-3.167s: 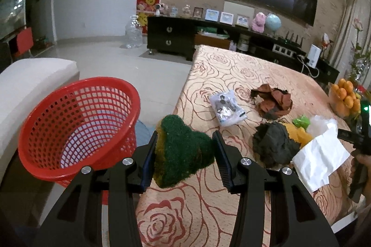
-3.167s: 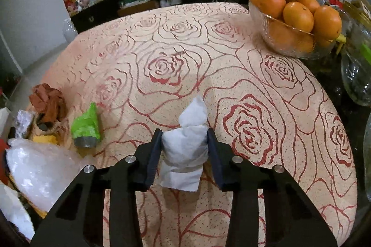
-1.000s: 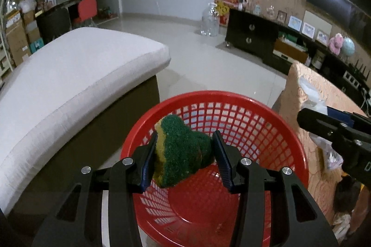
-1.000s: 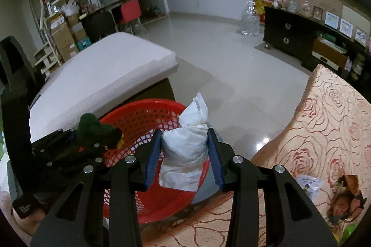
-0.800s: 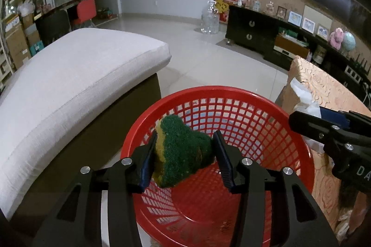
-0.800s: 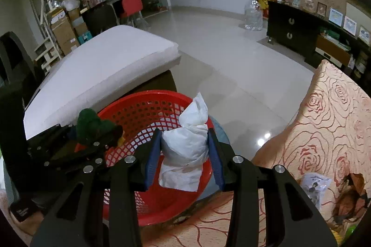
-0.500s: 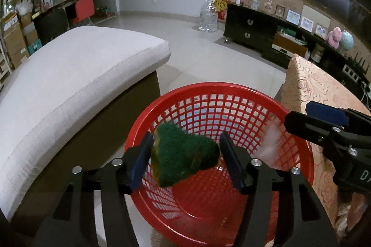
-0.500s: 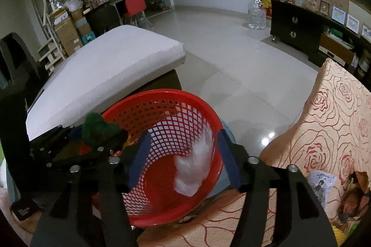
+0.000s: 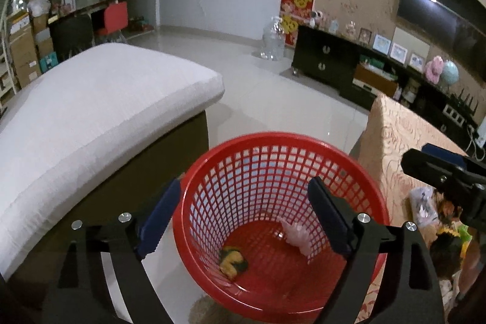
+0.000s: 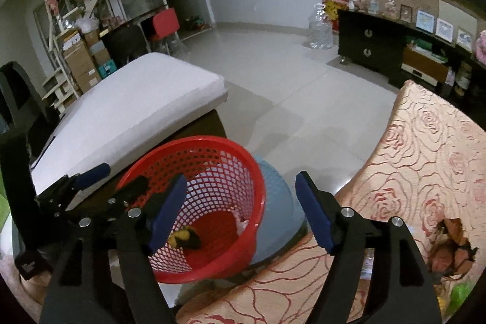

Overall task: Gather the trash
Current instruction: 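Grasp the black plastic bag with the left tool while the right tool grasps the clear plastic bag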

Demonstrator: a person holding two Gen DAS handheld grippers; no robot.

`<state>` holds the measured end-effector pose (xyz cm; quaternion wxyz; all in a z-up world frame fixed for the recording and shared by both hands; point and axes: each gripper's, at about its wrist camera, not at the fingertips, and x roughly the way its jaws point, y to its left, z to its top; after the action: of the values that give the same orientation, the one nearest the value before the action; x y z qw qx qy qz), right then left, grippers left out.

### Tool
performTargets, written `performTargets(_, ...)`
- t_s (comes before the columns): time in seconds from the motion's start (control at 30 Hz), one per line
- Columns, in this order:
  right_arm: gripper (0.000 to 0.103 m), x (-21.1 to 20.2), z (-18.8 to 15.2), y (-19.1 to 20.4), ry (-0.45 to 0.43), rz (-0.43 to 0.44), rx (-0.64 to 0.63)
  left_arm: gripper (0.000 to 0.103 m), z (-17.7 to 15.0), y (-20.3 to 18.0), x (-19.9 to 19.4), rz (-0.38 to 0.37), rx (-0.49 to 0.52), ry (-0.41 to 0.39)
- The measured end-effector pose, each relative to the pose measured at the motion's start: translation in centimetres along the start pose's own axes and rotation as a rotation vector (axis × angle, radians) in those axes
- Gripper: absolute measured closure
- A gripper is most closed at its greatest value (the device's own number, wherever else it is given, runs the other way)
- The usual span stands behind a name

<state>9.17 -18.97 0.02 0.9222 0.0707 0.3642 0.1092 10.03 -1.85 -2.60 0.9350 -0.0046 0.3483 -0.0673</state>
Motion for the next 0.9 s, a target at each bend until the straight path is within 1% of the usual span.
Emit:
performTargets(0.1,0.029,-0.9,0.0,-0.4,-0.019,-0.025,-0.002,0.02,0.3,-0.5,-0.7,0.001,0.003,-0.033)
performTargets(0.3,0.028,-3.4,-0.1,-1.8,-0.056,-0.082,0.004,0.02,0.8,-2.5,-2.0,-0.039,0.027,-0.082)
performTargets(0.43,0.028,-6.1,-0.1,-4.0,-0.092,-0.137,0.035,0.02,0.7,-4.1,-2.7,-0.076,0.05,-0.095)
performTargets(0.53,0.028,-8.4,-0.6,-6.4,-0.122,-0.194,0.067,0.02,0.5,-5.6,-3.2,-0.103,0.078,-0.109)
performTargets(0.67,0.026,-11.5,-2.1,-9.7,-0.151,-0.272,0.123,0.02,0.1,-7.4,-3.7,-0.14,0.104,-0.117)
performTargets(0.8,0.026,-14.3,-4.7,-13.5,-0.162,-0.345,0.21,0.02,-0.5,-9.8,-4.1,-0.18,0.148,-0.116)
performTargets(0.9,0.026,-15.8,-6.4,-15.2,-0.164,-0.385,0.261,0.02,-1.2,-11.3,-4.3,-0.203,0.184,-0.117)
